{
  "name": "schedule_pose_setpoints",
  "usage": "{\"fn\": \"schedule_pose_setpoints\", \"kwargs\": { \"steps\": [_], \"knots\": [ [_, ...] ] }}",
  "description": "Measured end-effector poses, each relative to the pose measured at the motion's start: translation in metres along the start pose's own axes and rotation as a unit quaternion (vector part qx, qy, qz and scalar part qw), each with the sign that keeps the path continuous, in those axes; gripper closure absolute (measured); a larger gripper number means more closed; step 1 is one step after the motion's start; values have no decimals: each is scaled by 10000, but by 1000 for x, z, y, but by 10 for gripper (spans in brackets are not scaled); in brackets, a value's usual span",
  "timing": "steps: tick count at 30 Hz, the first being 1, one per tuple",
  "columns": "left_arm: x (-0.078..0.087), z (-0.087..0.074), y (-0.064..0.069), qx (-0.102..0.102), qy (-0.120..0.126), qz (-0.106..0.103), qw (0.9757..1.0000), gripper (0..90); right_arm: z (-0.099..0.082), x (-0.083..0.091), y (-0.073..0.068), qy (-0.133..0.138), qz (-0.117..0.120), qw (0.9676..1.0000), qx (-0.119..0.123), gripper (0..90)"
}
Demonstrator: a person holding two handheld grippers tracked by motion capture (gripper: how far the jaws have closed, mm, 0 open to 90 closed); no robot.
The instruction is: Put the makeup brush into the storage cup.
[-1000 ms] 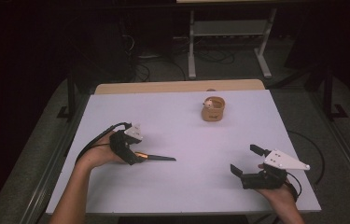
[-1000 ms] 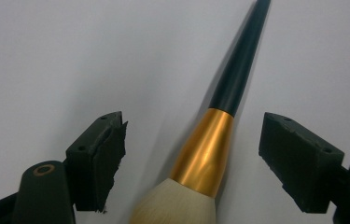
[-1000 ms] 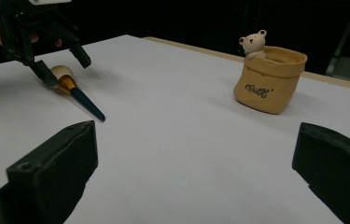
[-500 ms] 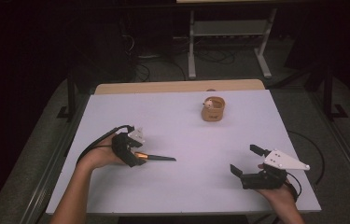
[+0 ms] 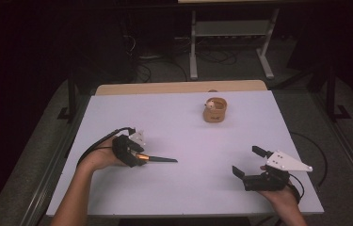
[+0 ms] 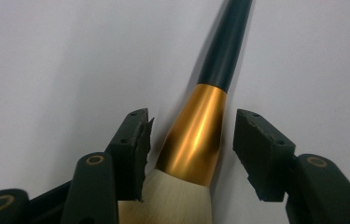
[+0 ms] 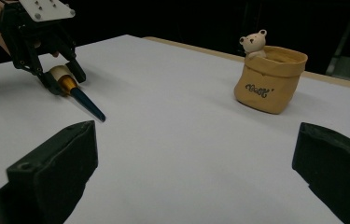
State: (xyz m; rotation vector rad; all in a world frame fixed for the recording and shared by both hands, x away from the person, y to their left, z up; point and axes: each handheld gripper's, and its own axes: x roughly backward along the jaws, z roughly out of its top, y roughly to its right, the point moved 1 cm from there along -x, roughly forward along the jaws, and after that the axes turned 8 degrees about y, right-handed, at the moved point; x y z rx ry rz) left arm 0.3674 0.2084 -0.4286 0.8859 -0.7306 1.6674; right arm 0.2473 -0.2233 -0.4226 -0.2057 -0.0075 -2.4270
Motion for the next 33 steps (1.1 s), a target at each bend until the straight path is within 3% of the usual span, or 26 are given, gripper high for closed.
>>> {"fn": "schedule_pose_setpoints", "kwargs": {
  "steps": [33],
  "knots": [
    [-1,1,2,-77,-106,-22,9999,622,0,0,0,-15,2,10000,-16,0]
  ]
}}
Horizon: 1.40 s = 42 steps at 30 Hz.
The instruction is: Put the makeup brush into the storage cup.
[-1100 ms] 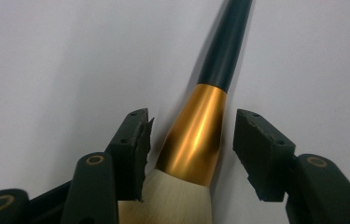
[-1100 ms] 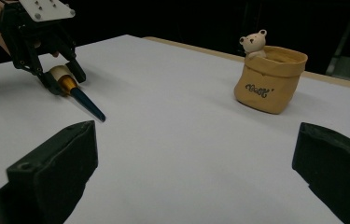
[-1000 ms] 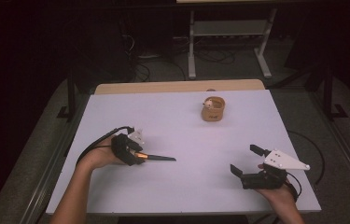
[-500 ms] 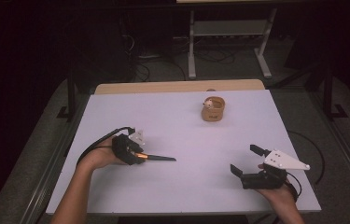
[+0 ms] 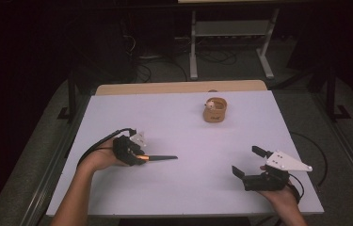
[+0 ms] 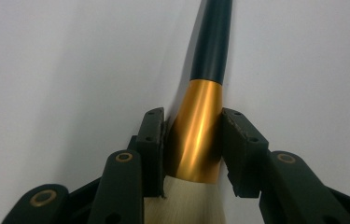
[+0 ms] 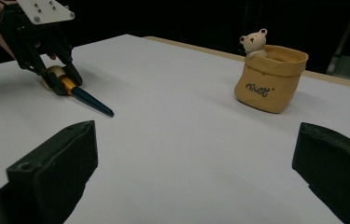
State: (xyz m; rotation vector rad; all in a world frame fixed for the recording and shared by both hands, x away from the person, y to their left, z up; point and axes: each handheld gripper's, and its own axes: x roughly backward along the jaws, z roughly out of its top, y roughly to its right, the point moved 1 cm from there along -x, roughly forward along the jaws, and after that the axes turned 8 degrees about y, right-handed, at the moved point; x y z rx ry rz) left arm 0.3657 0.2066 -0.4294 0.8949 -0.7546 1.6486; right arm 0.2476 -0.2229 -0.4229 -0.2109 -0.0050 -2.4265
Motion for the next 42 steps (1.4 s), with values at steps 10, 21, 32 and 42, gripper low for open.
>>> {"fn": "schedule_pose_setpoints", "kwargs": {
  "steps": [10,21,32,42],
  "knots": [
    [-1,2,-1,296,-53,-61,9995,637,0,0,0,1,-3,10000,4,0],
    [-1,1,-6,633,-32,-157,9979,643,0,0,0,1,-4,10000,-4,0],
    [2,5,-3,549,29,-229,9982,645,0,1,0,10,2,10000,11,0],
    [8,9,2,471,149,-291,9984,645,0,0,0,-6,11,10000,0,0]
  ]
}}
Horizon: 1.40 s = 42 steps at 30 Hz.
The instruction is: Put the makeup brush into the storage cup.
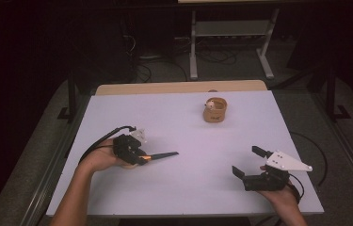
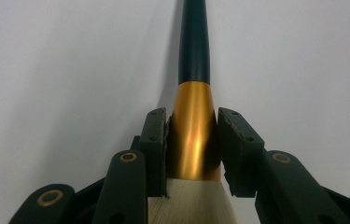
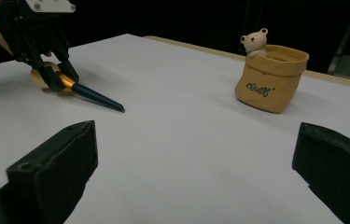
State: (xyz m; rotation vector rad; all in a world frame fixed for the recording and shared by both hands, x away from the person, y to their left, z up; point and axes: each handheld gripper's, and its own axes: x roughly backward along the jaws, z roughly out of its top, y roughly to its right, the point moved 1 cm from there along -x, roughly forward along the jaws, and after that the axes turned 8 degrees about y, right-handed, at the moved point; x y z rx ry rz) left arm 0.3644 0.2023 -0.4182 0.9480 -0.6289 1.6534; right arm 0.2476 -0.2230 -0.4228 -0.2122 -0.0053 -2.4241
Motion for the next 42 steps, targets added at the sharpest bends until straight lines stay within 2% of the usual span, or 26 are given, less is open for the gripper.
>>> {"fn": "schedule_pose_setpoints", "kwargs": {
  "steps": [15,18,22,28,30,31,40,42],
  "knots": [
    [10,11,9,-172,244,-138,9995,647,2,0,0,16,-4,10000,32,0],
    [12,15,13,-291,302,-132,9990,646,2,0,0,24,1,10000,21,0],
    [15,21,19,-352,395,-255,9983,646,4,-1,0,30,40,10000,18,0],
    [17,27,26,-506,431,-308,9973,646,7,-3,-2,-23,172,9998,19,0],
    [18,30,30,-540,508,-388,9965,646,10,-3,-4,-77,279,9996,18,0],
    [18,31,31,-566,507,-412,9963,647,11,-3,-4,-51,318,9995,72,0],
    [17,40,43,-825,492,-494,9941,646,18,-10,-6,-151,549,9984,3,0],
    [17,42,45,-825,493,-534,9939,646,20,-14,-7,-195,640,9977,100,0]
  ]
}}
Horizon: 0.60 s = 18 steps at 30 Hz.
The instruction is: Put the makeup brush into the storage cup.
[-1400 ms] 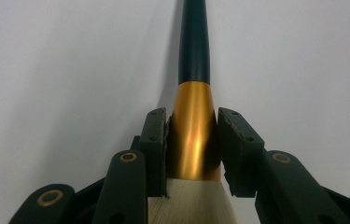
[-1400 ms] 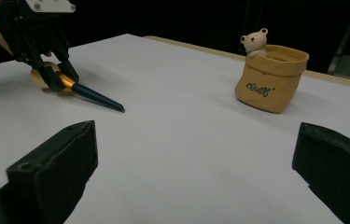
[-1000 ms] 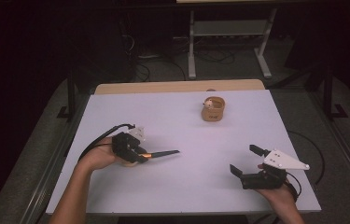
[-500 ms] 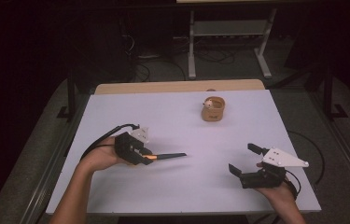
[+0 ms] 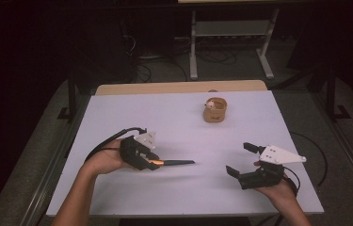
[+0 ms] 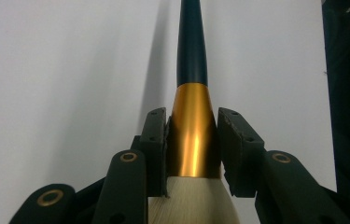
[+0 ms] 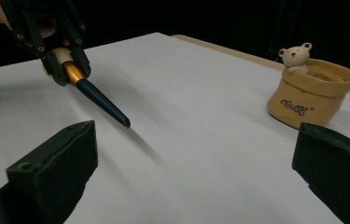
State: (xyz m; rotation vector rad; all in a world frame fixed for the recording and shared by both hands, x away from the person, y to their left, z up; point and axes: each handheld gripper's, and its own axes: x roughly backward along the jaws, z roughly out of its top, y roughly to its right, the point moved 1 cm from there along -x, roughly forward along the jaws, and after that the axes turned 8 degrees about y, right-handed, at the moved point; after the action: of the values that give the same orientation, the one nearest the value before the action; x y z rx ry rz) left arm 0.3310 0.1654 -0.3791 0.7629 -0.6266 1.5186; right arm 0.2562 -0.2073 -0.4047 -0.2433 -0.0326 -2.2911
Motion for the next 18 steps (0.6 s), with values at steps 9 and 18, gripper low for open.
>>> {"fn": "schedule_pose_setpoints", "kwargs": {
  "steps": [9,18],
  "knots": [
    [-1,7,7,-132,65,-145,9998,647,16,-15,-4,-124,565,9983,118,0],
    [-6,14,14,-289,-34,-244,9993,647,25,-32,-15,-510,1192,9909,351,0]
  ]
}}
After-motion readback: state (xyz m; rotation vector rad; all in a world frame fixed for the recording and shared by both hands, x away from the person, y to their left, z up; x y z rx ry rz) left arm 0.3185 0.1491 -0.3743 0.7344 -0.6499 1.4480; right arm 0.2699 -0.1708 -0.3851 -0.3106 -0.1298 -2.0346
